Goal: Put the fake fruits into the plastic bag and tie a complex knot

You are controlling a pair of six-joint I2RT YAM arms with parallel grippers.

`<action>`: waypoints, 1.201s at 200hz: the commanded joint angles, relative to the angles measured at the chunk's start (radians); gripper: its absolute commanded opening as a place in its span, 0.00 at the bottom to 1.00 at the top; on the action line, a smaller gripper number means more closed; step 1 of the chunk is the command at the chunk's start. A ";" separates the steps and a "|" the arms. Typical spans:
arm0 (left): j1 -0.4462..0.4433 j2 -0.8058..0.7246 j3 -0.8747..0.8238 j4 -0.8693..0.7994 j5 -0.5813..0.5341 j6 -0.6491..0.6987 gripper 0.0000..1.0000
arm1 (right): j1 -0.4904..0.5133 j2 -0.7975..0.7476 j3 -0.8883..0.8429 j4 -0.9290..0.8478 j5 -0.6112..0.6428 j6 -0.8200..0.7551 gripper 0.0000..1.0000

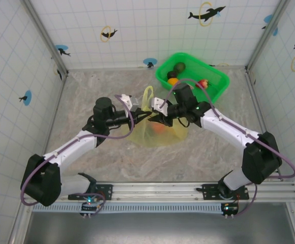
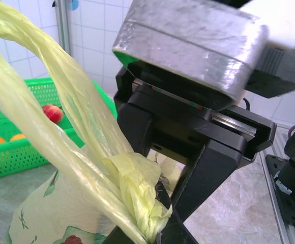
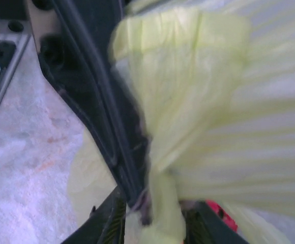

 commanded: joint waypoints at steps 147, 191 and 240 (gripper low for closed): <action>-0.003 -0.002 -0.020 0.086 0.058 -0.020 0.06 | -0.091 -0.085 -0.176 0.330 -0.163 0.182 0.00; -0.002 0.009 -0.015 0.089 0.068 -0.031 0.22 | -0.084 -0.081 -0.154 0.328 -0.183 0.193 0.00; -0.001 0.007 -0.015 0.089 0.067 -0.031 0.25 | -0.063 -0.048 -0.110 0.238 -0.173 0.151 0.00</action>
